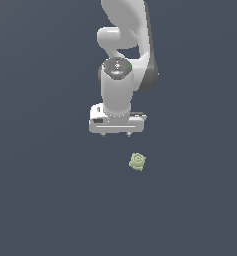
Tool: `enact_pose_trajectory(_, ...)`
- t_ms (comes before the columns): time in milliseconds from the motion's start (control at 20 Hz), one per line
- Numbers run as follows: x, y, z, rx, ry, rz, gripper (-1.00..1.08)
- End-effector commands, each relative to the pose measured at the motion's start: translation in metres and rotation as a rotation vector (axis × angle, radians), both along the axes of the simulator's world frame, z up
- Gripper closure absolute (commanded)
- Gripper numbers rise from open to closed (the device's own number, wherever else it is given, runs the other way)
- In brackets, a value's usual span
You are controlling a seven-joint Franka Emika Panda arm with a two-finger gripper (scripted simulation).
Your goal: Pick up the object and move it to a goal position.
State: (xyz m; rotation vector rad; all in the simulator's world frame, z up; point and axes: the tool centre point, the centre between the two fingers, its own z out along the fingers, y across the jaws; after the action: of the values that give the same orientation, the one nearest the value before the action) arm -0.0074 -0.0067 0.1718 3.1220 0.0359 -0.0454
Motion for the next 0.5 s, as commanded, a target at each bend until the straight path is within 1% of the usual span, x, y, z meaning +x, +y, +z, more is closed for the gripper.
enact_pose_trajectory(0,0.0,0.0,0.0,0.0,0.0,0.0,-0.92)
enact_pose_trajectory(150,-0.003,0.002,-0.004,-0.002,0.013,0.007,-0.92)
enact_pose_trajectory(350,-0.014,0.009,-0.017,-0.01,0.057,0.032,-0.92)
enact_pose_trajectory(450,-0.017,0.01,-0.02,-0.012,0.068,0.04,-0.92)
